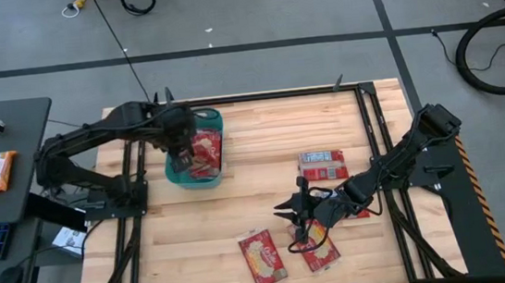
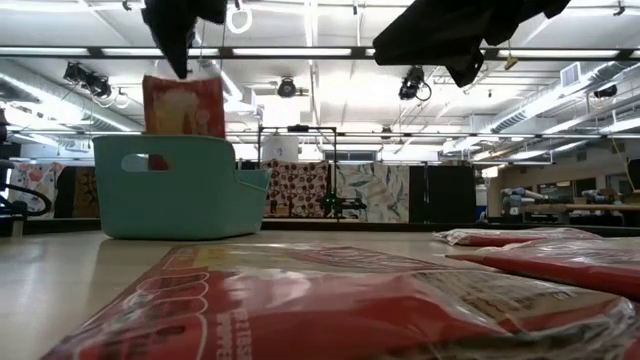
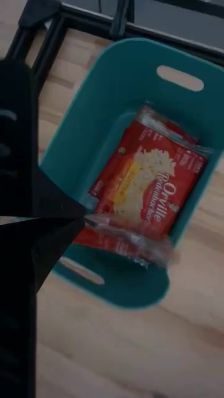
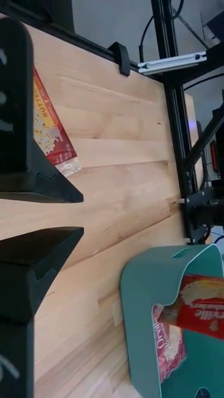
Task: Sort popcorn bags into baskets
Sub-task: Put the red popcorn bag into the green bin
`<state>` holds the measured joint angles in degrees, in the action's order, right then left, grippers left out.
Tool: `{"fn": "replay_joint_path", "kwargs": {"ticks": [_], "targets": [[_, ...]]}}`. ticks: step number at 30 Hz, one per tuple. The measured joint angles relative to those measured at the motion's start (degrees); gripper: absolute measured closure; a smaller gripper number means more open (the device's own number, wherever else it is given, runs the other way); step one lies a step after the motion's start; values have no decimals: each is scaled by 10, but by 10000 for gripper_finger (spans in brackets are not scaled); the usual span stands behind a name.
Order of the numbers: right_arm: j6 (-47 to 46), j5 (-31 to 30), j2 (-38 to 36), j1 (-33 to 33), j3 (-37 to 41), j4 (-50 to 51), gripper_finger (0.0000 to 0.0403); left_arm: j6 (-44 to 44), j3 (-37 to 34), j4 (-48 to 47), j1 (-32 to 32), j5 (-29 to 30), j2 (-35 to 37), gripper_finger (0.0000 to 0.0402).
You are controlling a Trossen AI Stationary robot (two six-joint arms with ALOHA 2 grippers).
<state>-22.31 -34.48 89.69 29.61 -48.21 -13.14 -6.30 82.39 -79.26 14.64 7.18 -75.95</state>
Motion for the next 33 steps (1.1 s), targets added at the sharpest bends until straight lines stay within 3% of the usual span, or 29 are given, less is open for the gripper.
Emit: {"fn": "replay_joint_path", "kwargs": {"ticks": [8, 20, 33], "targets": [[4, 0, 0, 0, 0, -6, 325, 102, 0, 14, 57, 0, -73, 401], [5, 0, 0, 0, 0, -9, 325, 357, 0, 87, 117, -7, -139, 400], [11, 1, 0, 0, 0, -18, 325, 372, 0, 170, 165, -19, -192, 383]]}}
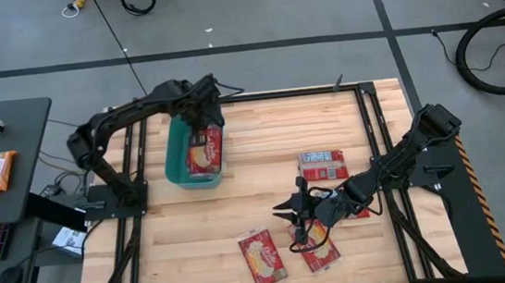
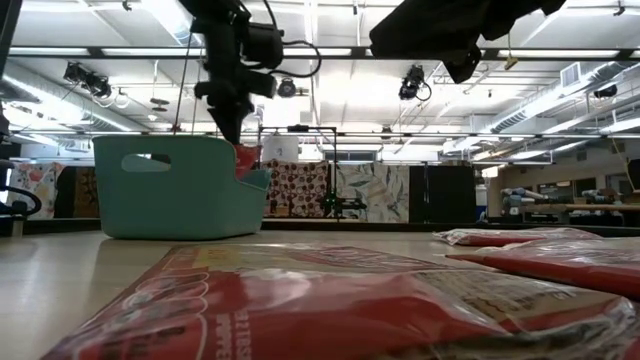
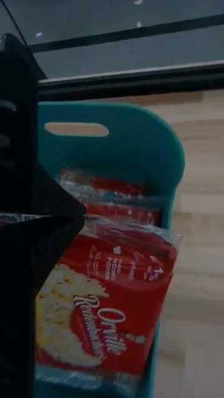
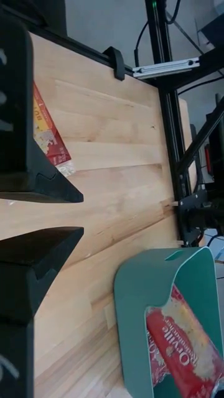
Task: Sort popcorn bags into baskets
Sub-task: Put the red popcorn bag into the green bin
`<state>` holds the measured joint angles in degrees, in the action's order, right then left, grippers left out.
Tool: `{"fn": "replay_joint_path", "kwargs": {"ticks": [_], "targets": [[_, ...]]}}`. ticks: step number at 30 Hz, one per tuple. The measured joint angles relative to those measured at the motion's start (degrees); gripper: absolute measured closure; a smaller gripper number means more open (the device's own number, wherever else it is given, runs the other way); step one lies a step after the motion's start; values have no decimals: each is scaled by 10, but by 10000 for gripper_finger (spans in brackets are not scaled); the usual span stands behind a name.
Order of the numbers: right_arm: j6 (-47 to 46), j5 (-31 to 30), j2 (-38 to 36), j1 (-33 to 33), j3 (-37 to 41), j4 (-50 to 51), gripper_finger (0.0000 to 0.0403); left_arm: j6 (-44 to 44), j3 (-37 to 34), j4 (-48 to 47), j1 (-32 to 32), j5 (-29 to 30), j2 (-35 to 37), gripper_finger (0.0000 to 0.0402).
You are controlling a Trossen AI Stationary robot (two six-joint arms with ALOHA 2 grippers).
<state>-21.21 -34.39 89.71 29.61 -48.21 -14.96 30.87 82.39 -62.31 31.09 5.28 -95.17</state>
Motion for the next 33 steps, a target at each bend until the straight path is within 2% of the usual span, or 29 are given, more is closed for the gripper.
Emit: {"fn": "replay_joint_path", "kwargs": {"ticks": [3, 7, 9, 10, 12, 15, 18, 27, 33], "targets": [[0, 0, 0, 0, 0, 0, 325, 2, 0, 24, 0, 8, -2, 339], [2, 0, 0, 0, 0, 0, 325, -20, 0, 41, -8, 103, 4, 269], [2, 0, 0, 0, 0, 0, 325, -37, 4, 33, -10, 126, 15, 241], [2, 0, 0, 0, 0, 0, 325, -50, 6, 34, -10, 116, 21, 230], [0, 4, 0, 0, 0, 0, 325, -69, 9, 35, -13, 53, 42, 217], [-2, 7, 0, 0, 0, 0, 325, -106, 7, 59, -25, -69, 76, 212], [-10, 7, 0, 0, 0, 1, 325, -138, -10, 86, -53, -125, 107, 218], [-85, 10, 0, -9, 0, 64, 325, -168, -117, 183, -193, -128, 177, 249], [-156, 10, 0, -10, -34, 203, 325, -188, -181, 220, -270, -126, 184, 251]]}}
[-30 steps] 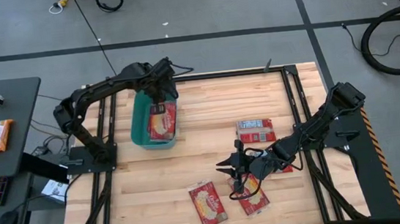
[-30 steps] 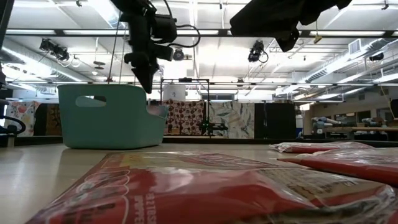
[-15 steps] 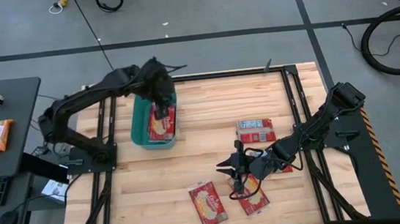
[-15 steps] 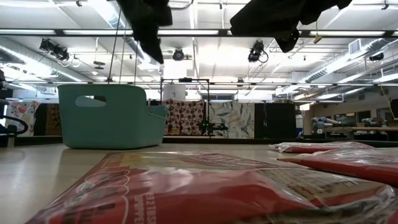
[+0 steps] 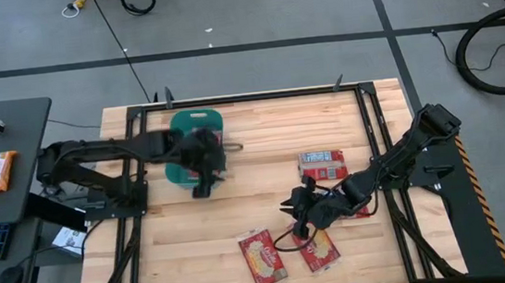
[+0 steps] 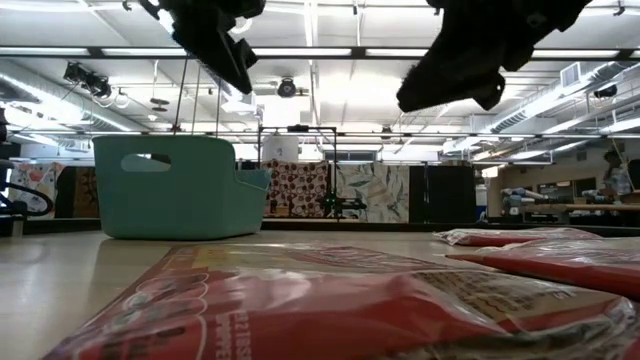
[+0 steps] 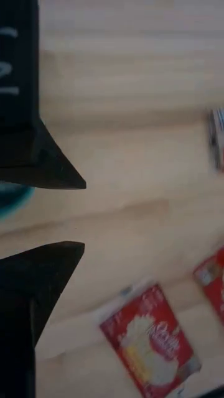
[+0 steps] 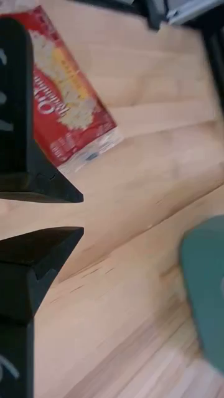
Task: Sort popcorn bags into baskets
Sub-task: Put the red popcorn bag into the green bin
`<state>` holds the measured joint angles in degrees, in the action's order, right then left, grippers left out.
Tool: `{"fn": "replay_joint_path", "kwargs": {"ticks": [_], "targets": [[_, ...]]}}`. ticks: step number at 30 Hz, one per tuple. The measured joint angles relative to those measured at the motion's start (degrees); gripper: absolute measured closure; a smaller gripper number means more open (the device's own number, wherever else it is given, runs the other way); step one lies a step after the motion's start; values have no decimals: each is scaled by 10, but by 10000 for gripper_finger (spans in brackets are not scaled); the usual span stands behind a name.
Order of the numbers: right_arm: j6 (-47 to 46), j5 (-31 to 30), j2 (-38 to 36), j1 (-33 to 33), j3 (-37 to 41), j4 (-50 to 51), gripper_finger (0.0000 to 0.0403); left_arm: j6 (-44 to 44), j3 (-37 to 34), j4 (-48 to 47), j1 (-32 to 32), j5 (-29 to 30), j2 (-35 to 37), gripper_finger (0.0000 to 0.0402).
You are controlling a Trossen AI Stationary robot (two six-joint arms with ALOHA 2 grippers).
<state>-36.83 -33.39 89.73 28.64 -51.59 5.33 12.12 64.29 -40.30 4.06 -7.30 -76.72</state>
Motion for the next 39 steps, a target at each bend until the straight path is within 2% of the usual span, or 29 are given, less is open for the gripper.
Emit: {"fn": "replay_joint_path", "kwargs": {"ticks": [3, 7, 17, 23, 30, 39], "targets": [[-11, 2, 1, 0, -17, 42, 325, -14, -32, 37, -31, 0, 0, 251], [-7, 6, 2, 1, -25, 42, 325, -23, -72, 82, -79, 9, 0, 251], [0, -14, 2, 3, -25, 31, 325, -28, -168, 199, -226, 173, -2, 251], [0, -12, 2, 3, -25, 23, 325, -69, -171, 223, -294, 236, -21, 241], [10, -5, 2, 6, -26, 3, 325, -69, -170, 281, -343, 257, -89, 221], [10, -5, 2, 7, -26, 3, 325, 21, -170, 375, -388, 301, -182, 229]]}}
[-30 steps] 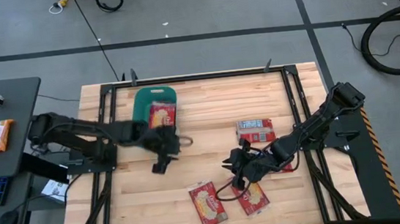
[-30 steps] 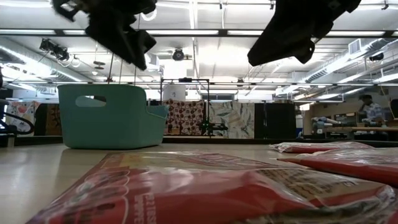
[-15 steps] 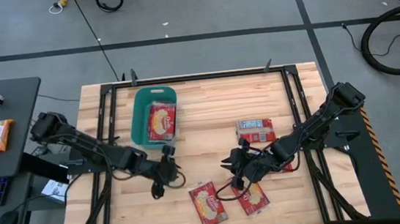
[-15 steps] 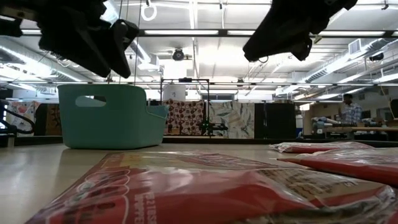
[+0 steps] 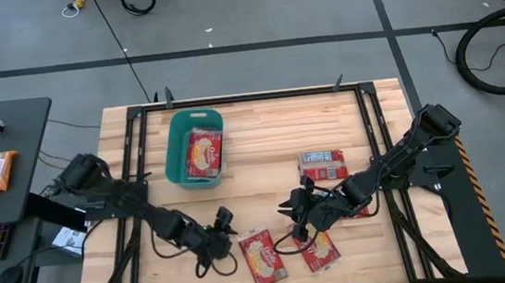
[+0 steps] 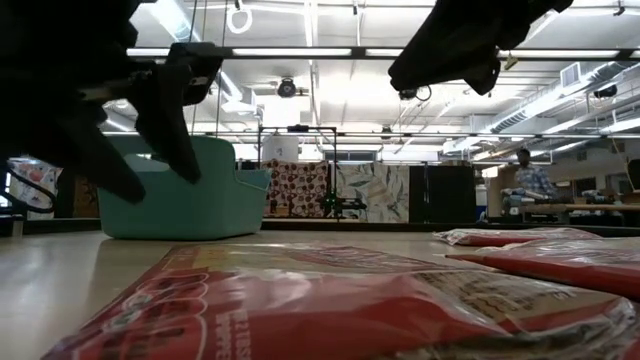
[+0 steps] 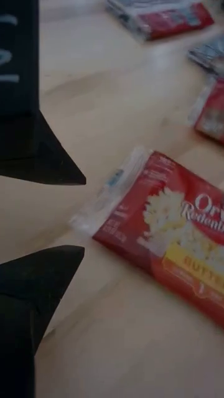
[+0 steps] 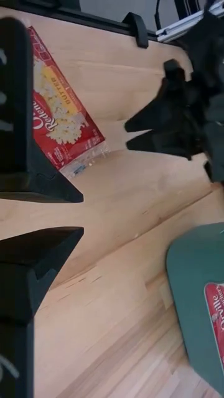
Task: Sort popcorn bags into baskets
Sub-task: Put the red popcorn bag into the green bin
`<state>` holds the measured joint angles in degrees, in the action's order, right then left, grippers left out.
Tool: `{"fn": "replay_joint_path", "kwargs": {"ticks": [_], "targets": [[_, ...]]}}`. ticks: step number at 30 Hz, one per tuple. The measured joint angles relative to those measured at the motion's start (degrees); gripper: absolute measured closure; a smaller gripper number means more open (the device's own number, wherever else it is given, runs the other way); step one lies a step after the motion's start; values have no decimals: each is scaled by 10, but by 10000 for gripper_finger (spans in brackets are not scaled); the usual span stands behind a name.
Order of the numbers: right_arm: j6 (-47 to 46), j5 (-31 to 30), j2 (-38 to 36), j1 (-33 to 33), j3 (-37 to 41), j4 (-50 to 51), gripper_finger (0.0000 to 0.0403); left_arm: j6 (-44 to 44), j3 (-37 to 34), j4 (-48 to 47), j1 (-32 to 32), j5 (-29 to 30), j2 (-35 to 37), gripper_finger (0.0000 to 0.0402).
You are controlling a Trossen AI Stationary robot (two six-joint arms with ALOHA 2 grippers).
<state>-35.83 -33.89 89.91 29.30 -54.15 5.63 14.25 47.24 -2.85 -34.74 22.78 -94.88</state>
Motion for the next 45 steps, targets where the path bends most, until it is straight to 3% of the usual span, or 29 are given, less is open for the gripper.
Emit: {"fn": "replay_joint_path", "kwargs": {"ticks": [13, 25, 30, 38, 45], "targets": [[0, 0, 0, 0, 0, 0, 325, 75, 0, 88, -22, 59, -96, 230], [0, 0, 0, 0, 0, 0, 325, 75, 1, 106, -7, 42, -101, 234], [0, 0, 0, 0, 0, 0, 325, 74, 1, 111, 4, 5, -101, 275], [0, 1, 0, 0, 0, 0, 325, 53, 0, 110, 8, -10, -102, 388], [0, 5, 0, 0, 0, 0, 325, 14, 0, 95, 8, 1, -60, 397]]}}
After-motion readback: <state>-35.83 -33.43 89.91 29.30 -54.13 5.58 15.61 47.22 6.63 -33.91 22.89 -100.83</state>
